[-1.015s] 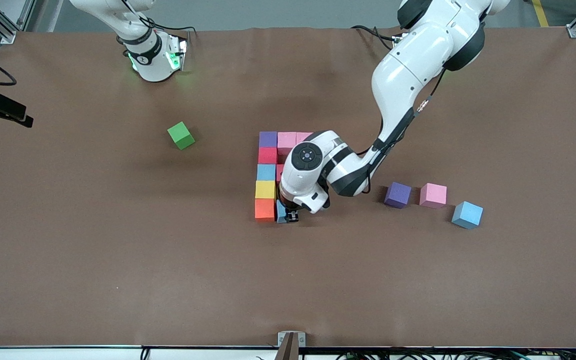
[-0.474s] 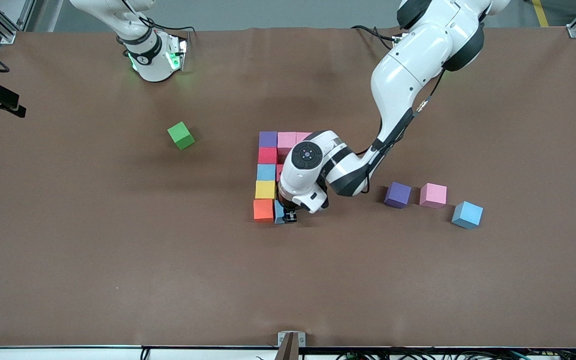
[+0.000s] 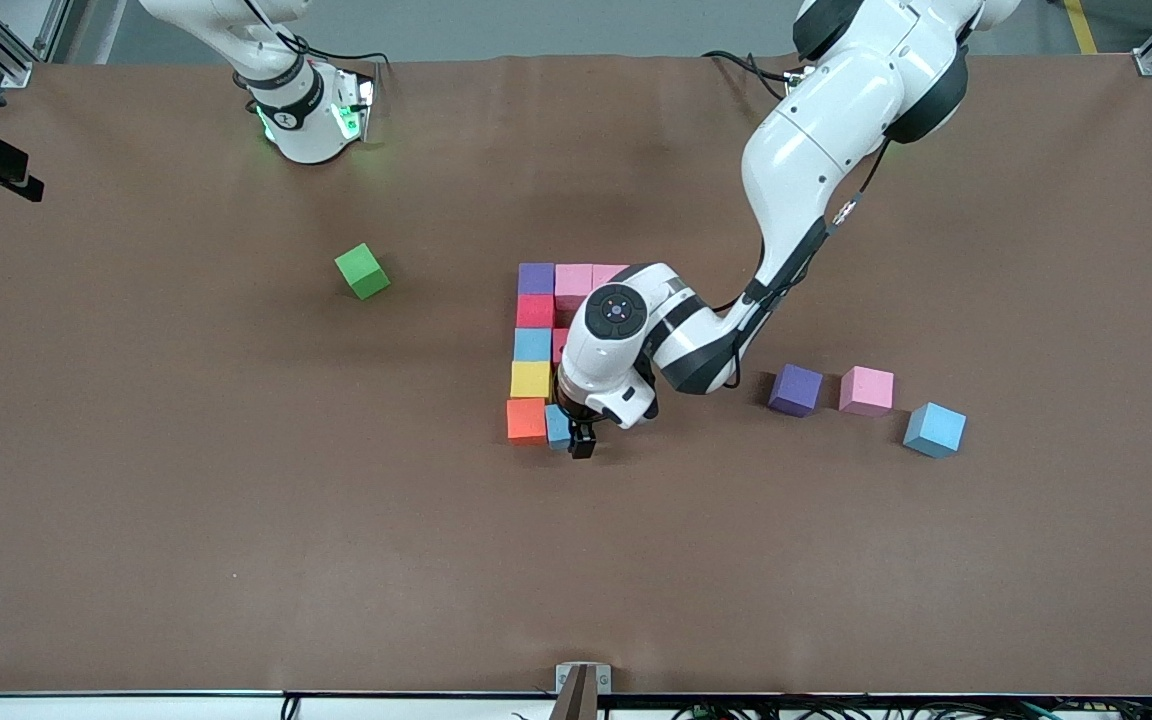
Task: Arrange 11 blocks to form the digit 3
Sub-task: 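Open the left gripper and move it to the other light-blue block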
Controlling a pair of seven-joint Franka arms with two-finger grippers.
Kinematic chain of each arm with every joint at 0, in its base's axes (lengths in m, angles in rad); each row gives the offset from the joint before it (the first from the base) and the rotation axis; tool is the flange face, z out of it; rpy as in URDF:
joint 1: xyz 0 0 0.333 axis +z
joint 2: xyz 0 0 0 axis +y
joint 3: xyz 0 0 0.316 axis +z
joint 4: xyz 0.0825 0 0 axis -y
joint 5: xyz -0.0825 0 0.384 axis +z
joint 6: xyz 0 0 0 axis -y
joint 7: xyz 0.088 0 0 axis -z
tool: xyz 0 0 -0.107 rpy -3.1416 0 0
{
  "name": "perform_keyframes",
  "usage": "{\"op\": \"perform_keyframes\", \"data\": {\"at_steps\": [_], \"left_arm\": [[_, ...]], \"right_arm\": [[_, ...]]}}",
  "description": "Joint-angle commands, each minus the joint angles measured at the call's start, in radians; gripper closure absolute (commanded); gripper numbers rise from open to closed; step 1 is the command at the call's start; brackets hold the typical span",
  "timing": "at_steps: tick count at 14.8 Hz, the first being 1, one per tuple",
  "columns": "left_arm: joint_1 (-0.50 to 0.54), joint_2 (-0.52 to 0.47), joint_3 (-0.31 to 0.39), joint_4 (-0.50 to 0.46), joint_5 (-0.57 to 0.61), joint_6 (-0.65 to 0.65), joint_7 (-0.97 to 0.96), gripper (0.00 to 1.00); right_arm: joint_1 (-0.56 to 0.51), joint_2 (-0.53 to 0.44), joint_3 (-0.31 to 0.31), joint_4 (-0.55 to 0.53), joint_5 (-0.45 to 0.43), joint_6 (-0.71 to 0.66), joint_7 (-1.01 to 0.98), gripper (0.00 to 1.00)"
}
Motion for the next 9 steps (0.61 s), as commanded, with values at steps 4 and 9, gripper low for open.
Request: {"op": "perform_keyframes", "data": {"at_steps": [4,9], "left_arm": [[0.012,-0.111,0.008,-0.087,0.002,-0.046,0.047,0.00],[0.158,-0.341,-0.012,-0.360,-0.010,-0.046,0.199,0.00]], "right_arm": [[-0.006,-0.023,0.007,-0.048,-0.011,0.047,-0.014,0.00],[-0.003,-0.023,0.009,-0.048,-0.013,0.048,-0.014,0.00]]}}
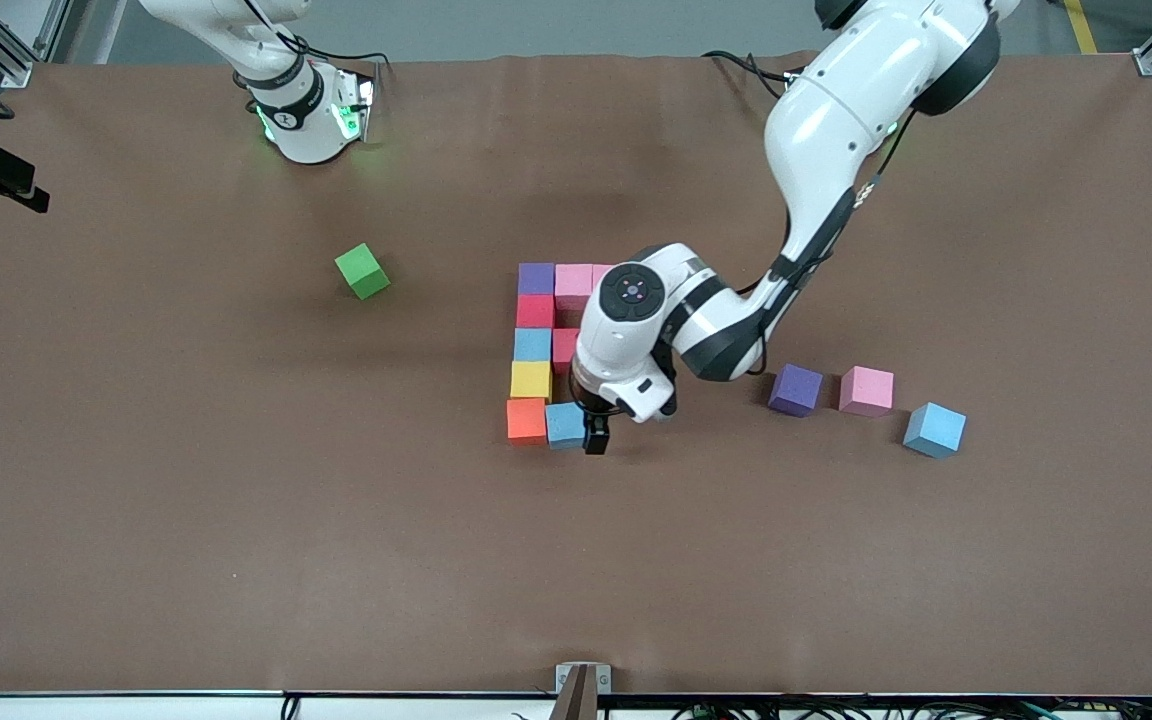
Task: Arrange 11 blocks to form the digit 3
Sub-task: 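Open the left gripper and move it to the other light-blue block, then grasp the light-blue block with the left gripper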
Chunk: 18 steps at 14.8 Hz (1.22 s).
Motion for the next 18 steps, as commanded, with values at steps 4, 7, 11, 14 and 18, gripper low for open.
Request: {"op": "perform_keyframes", "data": {"at_steps": [4,7,11,14,18], "left_arm": [[0.248,-0.328,-0.022,-0.407,-0.011,-0.001,0.268,0.00],[0.490,-0.410,-0.127,-0.528,-0.011,-0.001,0.452,0.00],[0.781,-0.422,-0.241,-0.616,-0.005,0.000,0.728,0.00],[0.872,-0.422,-0.243,-0.647,0.003,0.014,0.888,0.00],[0.987,-0.416,-0.243,-0.676,0.004,0.029,1.117,0.00]], "right_arm": [[-0.003,-0.023,0.007,-0.026,-0.013,0.011,-0.011,0.00],[-0.001,-0.028,0.009,-0.043,-0.013,0.010,-0.013,0.00],[-0.003,-0.032,0.009,-0.052,-0.013,0.010,-0.013,0.00],[-0.003,-0.031,0.009,-0.053,-0.013,0.010,-0.013,0.00],[-0.001,-0.031,0.009,-0.053,-0.014,0.011,-0.013,0.00]]}}
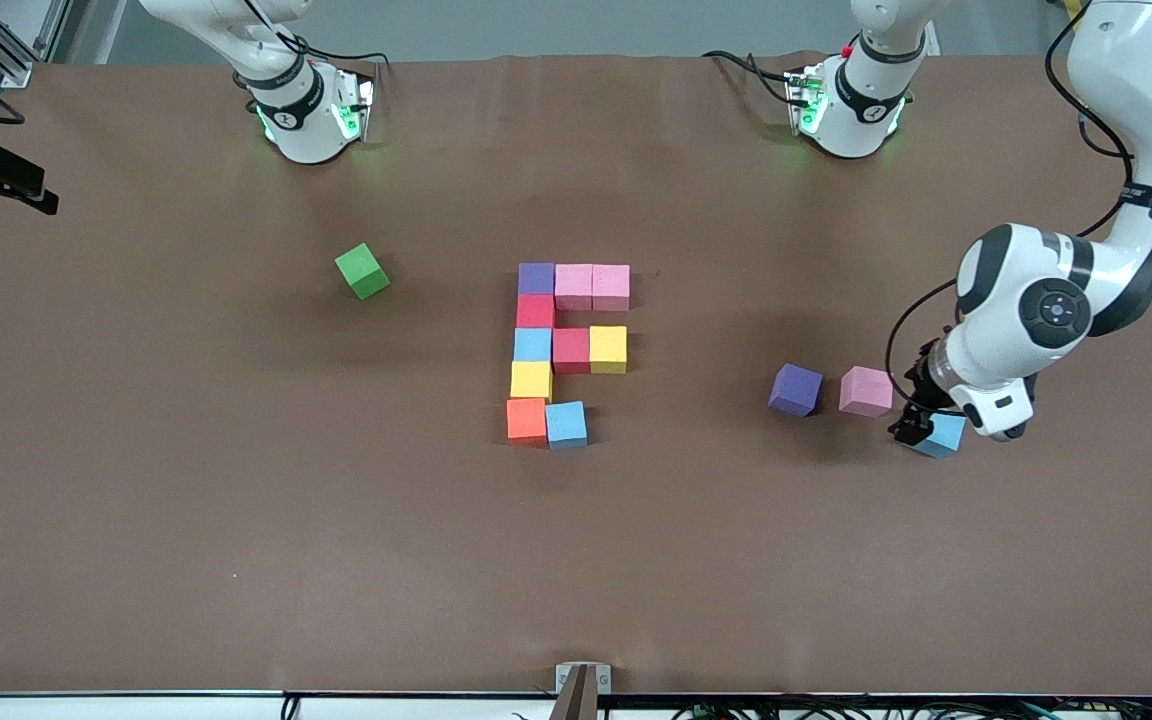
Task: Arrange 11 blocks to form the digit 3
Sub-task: 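Grasp the light-blue block with the left gripper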
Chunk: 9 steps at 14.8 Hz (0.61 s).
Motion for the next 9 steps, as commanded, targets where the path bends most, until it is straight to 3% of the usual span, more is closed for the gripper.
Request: {"op": "perform_keyframes", "data": {"at_steps": [1,9], "left_arm": [[0.074,-0.014,-0.016,-0.026,0.005,0.017,0.133,0.00],[0.116,0.106,-0.011,0.071,0.078,0.020,0.103,0.00]], "right_arm": [[-0.001,-0.031,0.006,-0.034,-0.014,0.011,-0.012,0.00],[-0.003,-0.028,0.006,-0.034,-0.014,0.011,-0.013,0.00]]}}
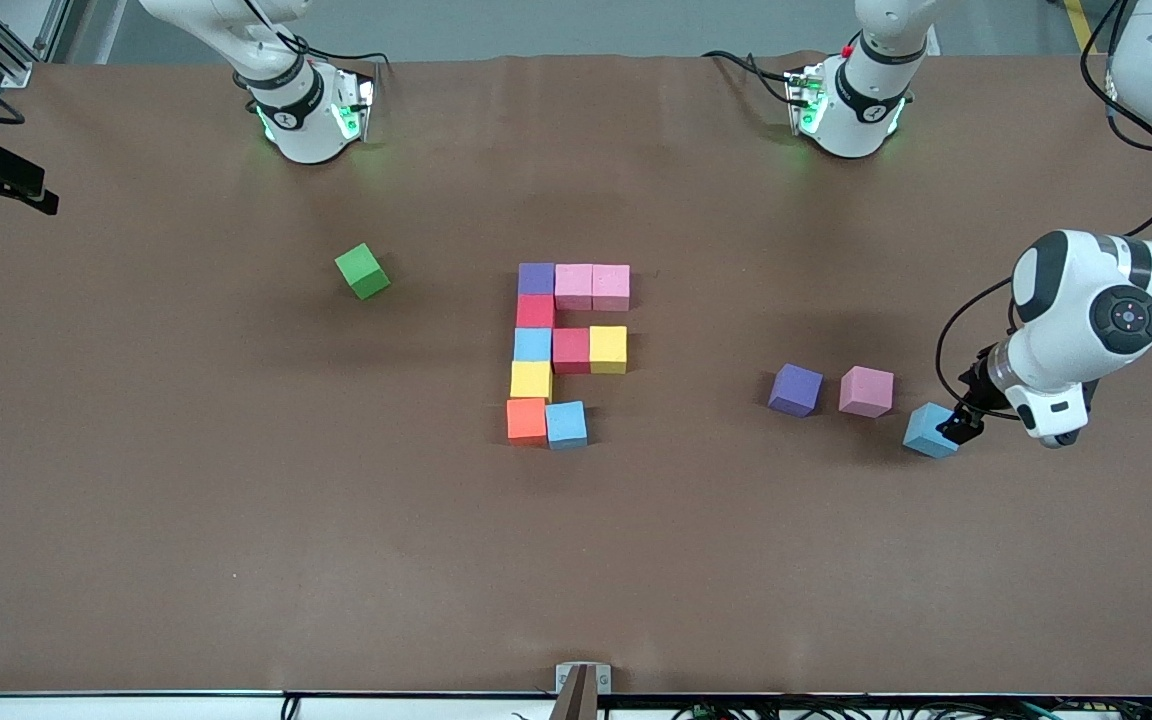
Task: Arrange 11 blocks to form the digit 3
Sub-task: 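Grasp the light-blue block with the left gripper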
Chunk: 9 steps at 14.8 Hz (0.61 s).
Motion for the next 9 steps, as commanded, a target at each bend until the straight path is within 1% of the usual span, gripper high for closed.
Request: {"op": "perform_keyframes", "data": {"at_steps": [1,4,9], "left_arm": [[0.004,0.054,-0.012,0.045,0.027,0.024,-0.080,0.00],[0.000,0.076,-0.009,0.042,0.037,0.076,-0.153,0.00],[0.003,0.113,-0.008,0.036,0.174,0.076,-0.228,0.00]], "right_arm": [[-0.003,-0.028,0.006,-0.033,-0.014,0.010,-0.012,0.00],[-0.003,-0.028,0.006,-0.033,-0.014,0.012,-0.012,0.00],[-0.001,-0.028,0.006,-0.033,-0.014,0.010,-0.012,0.00]]}}
